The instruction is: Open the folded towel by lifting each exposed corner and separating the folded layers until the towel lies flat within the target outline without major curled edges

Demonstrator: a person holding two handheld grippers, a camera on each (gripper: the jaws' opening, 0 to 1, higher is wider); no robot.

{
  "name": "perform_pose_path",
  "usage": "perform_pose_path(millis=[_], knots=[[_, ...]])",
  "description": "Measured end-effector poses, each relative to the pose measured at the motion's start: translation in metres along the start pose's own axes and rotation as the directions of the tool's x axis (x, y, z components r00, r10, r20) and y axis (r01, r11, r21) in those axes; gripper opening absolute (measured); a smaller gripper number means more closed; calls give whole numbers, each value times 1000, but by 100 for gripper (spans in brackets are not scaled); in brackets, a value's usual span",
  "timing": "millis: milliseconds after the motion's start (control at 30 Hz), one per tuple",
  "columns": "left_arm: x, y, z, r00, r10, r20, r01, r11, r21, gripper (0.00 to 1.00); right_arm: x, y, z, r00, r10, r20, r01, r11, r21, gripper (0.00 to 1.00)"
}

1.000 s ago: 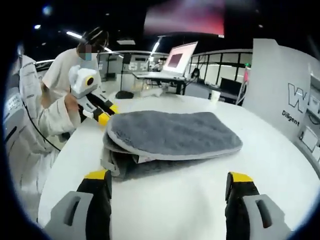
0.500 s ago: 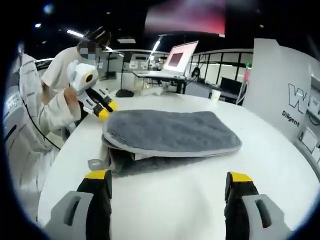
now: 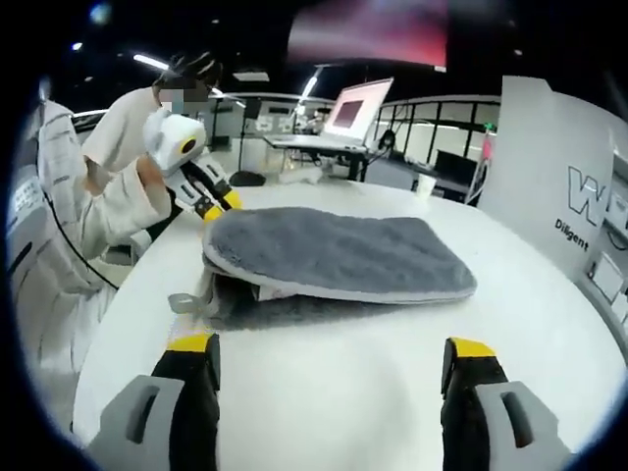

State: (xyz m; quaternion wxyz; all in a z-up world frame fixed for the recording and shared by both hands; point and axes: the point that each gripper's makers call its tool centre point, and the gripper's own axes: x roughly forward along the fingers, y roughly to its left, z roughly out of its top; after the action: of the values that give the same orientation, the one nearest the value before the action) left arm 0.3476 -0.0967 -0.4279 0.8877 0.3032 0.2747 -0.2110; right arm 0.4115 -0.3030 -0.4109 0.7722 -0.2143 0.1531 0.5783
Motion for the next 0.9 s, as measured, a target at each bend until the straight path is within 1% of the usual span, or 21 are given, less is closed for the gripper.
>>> perform_pose_path(millis=[267, 533, 633, 700, 733, 767, 833, 900], knots=[[3, 19, -9, 999, 45, -16, -46, 999, -23, 8, 0, -1, -1, 1000, -2, -9, 2, 1000, -6, 92], [0, 19, -10, 999, 24, 28, -20, 992, -124, 10, 2, -3, -3, 1000, 0, -19, 0, 1000, -14, 91], [-2, 18, -11, 999, 9, 31, -4, 990, -142, 18, 3, -2, -4, 1000, 3, -23, -3, 1000, -14, 91], [-5, 18, -11, 999, 12, 35, -7, 989, -145, 26, 3, -3, -4, 1000, 1, -24, -2, 1000, -14, 91], [-5, 17, -11, 1000, 2, 30, 2, 990, -144, 31, 3, -3, -4, 1000, 1, -24, -1, 1000, -15, 91], [-6, 13, -13, 1000, -21, 16, 23, 989, -147, 38, 2, -3, -4, 1000, 1, -23, -1, 1000, -14, 91], [-10, 11, -9, 999, -33, 24, 37, 987, -158, 47, 2, -4, -4, 1000, 0, -23, -1, 1000, -13, 91], [-15, 8, -2, 997, -60, 50, 68, 981, -180, 54, 2, -5, -4, 1000, -4, -21, 4, 1000, -10, 92]])
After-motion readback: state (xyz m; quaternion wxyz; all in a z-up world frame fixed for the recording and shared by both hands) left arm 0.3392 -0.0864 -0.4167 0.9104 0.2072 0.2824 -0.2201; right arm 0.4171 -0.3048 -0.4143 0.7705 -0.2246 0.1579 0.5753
